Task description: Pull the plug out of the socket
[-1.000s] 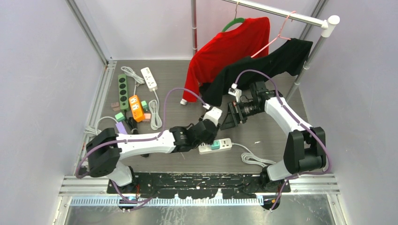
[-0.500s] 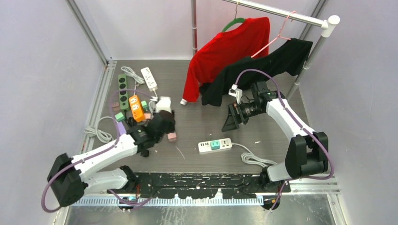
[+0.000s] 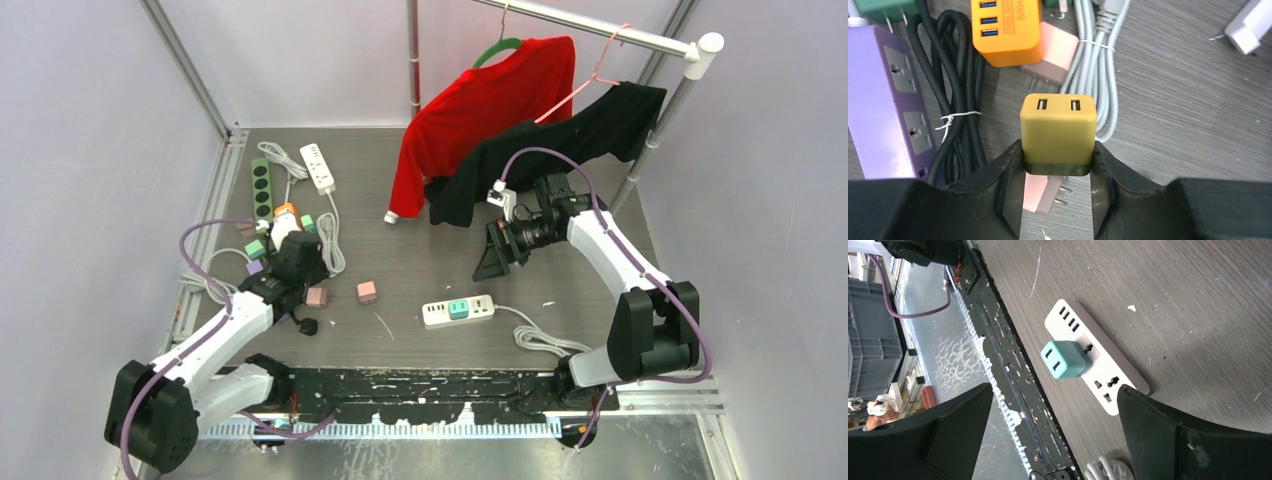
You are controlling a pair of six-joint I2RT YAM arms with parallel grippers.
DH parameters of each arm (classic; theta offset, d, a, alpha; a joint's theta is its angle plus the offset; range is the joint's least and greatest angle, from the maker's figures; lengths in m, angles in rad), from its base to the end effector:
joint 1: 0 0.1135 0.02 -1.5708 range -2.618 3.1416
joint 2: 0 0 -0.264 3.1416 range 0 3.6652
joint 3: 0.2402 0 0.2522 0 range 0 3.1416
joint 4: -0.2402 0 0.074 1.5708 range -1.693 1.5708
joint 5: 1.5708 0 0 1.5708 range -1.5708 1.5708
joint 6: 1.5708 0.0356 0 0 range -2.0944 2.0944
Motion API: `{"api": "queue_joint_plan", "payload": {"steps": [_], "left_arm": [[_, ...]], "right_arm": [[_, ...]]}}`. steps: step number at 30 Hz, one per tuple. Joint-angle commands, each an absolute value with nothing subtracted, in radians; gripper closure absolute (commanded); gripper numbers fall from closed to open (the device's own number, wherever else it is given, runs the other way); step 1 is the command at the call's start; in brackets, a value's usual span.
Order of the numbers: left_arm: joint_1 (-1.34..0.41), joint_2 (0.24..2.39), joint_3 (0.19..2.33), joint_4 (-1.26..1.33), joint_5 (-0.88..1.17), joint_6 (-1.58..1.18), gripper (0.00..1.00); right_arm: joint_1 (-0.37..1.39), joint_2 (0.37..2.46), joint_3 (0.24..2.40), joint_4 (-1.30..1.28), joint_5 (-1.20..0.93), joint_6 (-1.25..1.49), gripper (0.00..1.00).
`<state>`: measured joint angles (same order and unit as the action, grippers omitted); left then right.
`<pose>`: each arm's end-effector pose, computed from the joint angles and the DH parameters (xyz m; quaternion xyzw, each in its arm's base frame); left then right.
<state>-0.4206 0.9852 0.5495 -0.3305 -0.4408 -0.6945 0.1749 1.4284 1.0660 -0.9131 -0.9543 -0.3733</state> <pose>0.1869 -0.0670 0.2109 -0.2074 0.8778 -0.0315 0.4306 0.2514 0.0739 0.2536 -0.3029 0.8276 0.4391 0.1750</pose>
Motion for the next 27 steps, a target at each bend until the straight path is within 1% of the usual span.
{"api": "queue_joint_plan", "payload": {"steps": [1,4,5,6,7,8,10,12,13,14,16,19,23,27], "left_arm": [[-0.390,1.036,0.560,-0.331,-0.466,-0.757,0.99],[-0.383,1.089,0.577,-0.337,-0.474,-0.760,0.92],[-0.382,1.108,0.584,-0.339,-0.474,-0.761,0.88],[-0.381,1.127,0.590,-0.343,-0.474,-0.761,0.86],[-0.379,1.144,0.598,-0.350,-0.475,-0.762,0.81],[-0.380,1.160,0.605,-0.354,-0.474,-0.760,0.74],[-0.379,1.188,0.620,-0.358,-0.472,-0.750,0.66],[-0.379,1.195,0.626,-0.366,-0.472,-0.743,0.47],[-0.379,1.193,0.628,-0.371,-0.473,-0.743,0.36],[-0.379,1.186,0.629,-0.374,-0.472,-0.741,0.29],[-0.379,1.163,0.629,-0.379,-0.466,-0.738,0.19],[-0.379,1.107,0.626,-0.381,-0.423,-0.726,0.07],[-0.379,1.009,0.628,-0.364,-0.248,-0.664,0.01],[-0.379,0.919,0.620,-0.274,0.091,-0.625,0.01]], "right_arm": [[0.178,1.398,1.081,-0.904,-0.963,-0.395,0.00],[0.178,1.398,1.080,-0.905,-0.965,-0.397,0.00],[0.178,1.398,1.079,-0.905,-0.965,-0.397,0.00],[0.178,1.397,1.079,-0.905,-0.965,-0.398,0.00],[0.178,1.396,1.079,-0.905,-0.964,-0.400,0.00],[0.177,1.396,1.079,-0.905,-0.965,-0.401,0.00],[0.178,1.396,1.079,-0.906,-0.964,-0.403,0.00],[0.177,1.394,1.078,-0.907,-0.963,-0.406,0.00],[0.177,1.395,1.077,-0.907,-0.965,-0.406,0.00],[0.178,1.395,1.077,-0.908,-0.964,-0.410,0.00],[0.178,1.393,1.078,-0.909,-0.964,-0.415,0.00],[0.178,1.387,1.074,-0.913,-0.969,-0.432,0.00],[0.179,1.344,1.059,-0.933,-0.988,-0.508,0.00],[0.178,1.241,1.001,-0.939,-1.031,-0.693,0.00]]}}
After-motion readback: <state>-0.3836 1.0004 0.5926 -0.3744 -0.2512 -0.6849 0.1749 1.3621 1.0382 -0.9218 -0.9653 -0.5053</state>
